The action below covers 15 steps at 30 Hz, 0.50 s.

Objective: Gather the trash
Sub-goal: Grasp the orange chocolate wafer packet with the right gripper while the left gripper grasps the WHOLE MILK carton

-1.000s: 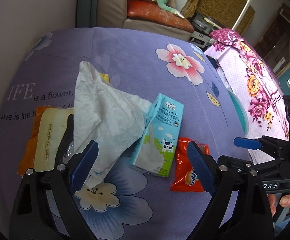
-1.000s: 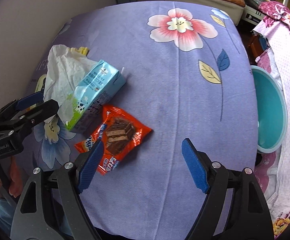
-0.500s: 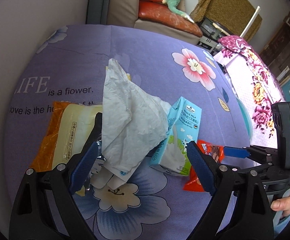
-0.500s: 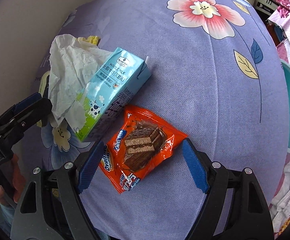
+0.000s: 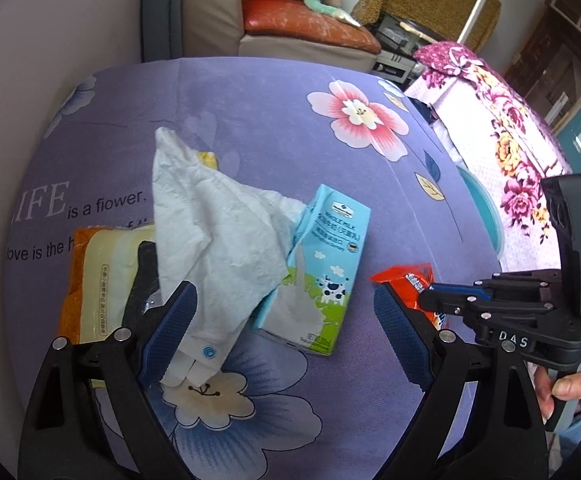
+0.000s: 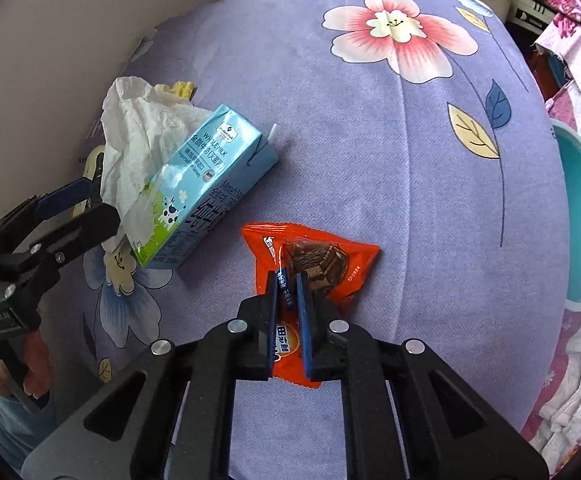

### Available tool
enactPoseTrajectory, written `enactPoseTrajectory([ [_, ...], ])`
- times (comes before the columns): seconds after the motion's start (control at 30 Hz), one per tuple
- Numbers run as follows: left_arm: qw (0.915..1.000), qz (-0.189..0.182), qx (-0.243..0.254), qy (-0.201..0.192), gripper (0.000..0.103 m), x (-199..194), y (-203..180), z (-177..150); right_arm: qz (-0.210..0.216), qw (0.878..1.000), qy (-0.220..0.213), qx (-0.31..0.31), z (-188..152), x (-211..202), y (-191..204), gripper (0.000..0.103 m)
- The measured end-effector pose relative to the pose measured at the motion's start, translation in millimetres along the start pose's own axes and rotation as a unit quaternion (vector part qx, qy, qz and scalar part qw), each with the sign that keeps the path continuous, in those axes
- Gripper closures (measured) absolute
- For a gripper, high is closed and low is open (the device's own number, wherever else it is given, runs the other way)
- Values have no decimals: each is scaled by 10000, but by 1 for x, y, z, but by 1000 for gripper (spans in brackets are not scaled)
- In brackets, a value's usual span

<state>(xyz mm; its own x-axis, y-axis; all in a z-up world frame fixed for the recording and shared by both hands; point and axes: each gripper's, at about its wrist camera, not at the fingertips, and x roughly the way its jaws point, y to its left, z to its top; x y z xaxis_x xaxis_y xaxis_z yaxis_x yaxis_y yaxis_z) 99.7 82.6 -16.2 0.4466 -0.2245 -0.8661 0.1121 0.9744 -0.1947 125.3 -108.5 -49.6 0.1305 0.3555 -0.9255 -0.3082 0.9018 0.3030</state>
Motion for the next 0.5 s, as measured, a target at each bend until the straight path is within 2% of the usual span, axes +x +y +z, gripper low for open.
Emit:
enactPoseTrajectory([
  [0.1, 9991, 108, 397, 96, 14, 9, -19, 2, -107, 9998, -141, 65, 0, -13, -13, 94],
  [0.23, 9971, 167, 673, 308, 29, 27, -33, 8, -221, 9986, -372, 298, 3, -30, -35, 94],
  [0.3, 9956, 187, 804, 440, 34, 37, -38, 11, -236, 9980, -456, 372, 4, -37, -44, 94],
  [0.4, 9936, 248, 930, 587, 34, 52, -42, 14, -248, 9971, -553, 456, 3, -46, -58, 94],
  [0.5, 9931, 183, 832, 809, 34, 68, -40, 13, -234, 9964, -624, 517, 3, -48, -65, 94],
])
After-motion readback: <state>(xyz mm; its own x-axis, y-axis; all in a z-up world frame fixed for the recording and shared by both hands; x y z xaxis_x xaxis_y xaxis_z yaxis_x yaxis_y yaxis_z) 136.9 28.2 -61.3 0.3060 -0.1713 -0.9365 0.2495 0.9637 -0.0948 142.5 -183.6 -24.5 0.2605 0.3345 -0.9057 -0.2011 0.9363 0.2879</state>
